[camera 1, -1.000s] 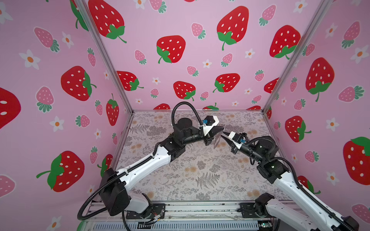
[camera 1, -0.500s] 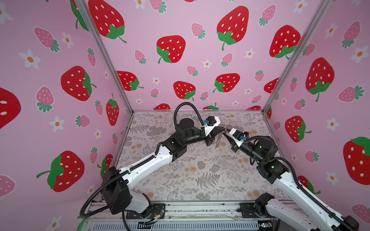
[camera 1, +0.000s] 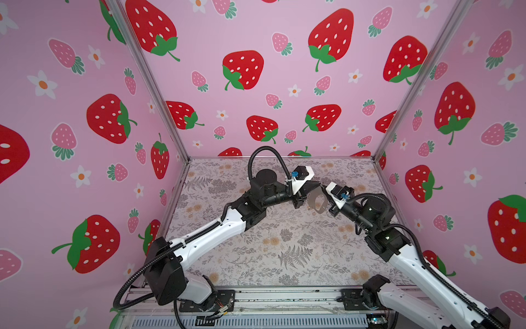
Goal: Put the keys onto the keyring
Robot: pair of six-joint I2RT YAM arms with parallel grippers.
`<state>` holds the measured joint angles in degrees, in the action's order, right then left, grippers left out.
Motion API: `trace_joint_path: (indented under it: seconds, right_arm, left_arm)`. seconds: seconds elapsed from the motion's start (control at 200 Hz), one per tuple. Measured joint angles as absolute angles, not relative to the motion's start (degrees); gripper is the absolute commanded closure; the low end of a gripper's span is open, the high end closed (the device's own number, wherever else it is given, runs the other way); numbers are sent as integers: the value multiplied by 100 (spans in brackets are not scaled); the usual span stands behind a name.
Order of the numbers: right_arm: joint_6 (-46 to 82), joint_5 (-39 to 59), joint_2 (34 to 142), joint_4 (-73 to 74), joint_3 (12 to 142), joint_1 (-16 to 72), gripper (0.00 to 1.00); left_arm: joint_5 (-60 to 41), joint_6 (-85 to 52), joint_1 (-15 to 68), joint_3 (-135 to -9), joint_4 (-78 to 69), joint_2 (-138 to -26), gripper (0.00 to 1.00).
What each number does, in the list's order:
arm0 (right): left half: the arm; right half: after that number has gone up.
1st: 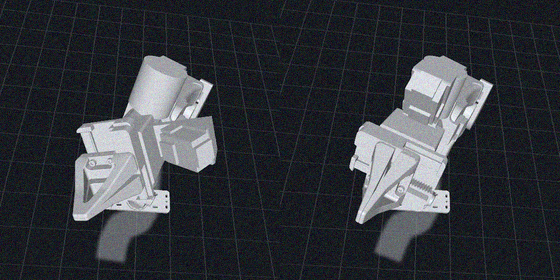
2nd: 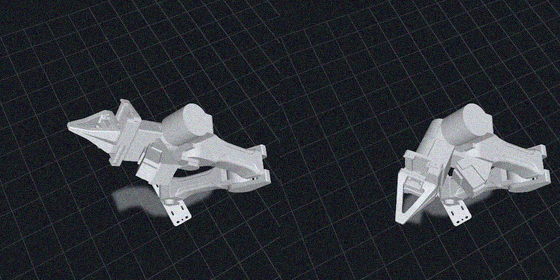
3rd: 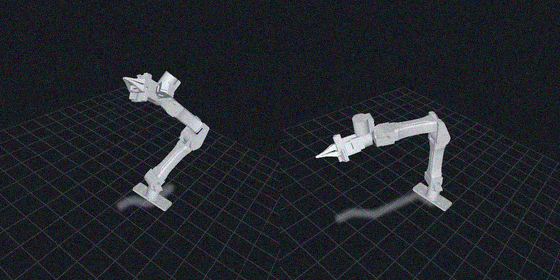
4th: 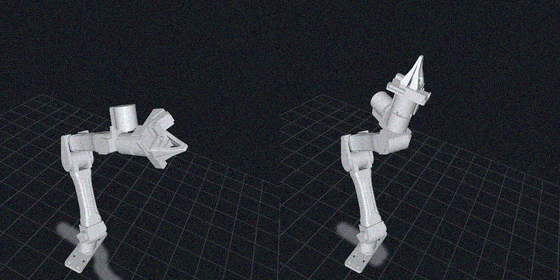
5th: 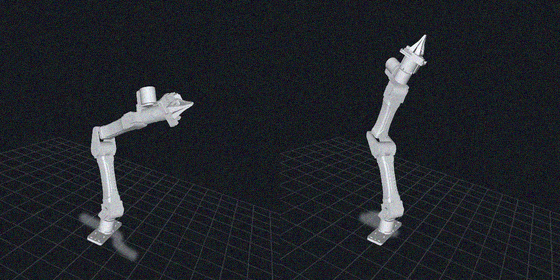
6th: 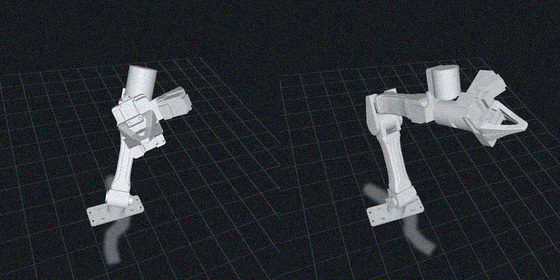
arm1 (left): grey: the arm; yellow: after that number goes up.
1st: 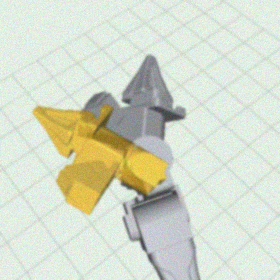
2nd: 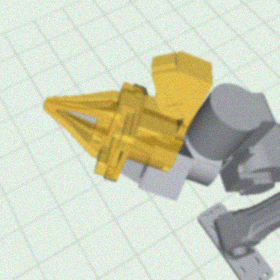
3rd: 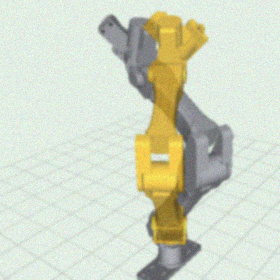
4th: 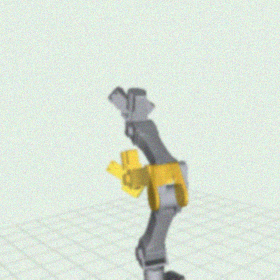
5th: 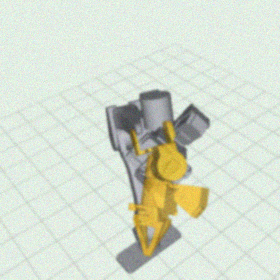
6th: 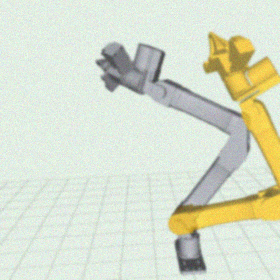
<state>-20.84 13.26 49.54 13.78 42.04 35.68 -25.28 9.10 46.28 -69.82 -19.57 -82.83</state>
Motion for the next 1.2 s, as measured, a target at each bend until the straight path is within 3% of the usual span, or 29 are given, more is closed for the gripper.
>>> trace_joint_path:
  seconds: [0.86,1.2]
  right_arm:
    - [-2635,64,4978,1841,4150,4025,92]
    - [-2808,-154,4974,1975,4088,4174,72]
  left_arm:
    - [-1815,161,4772,-6890,-3503,-8814,100]
    - [-1702,40,4799,-6882,-3708,-8866,100]
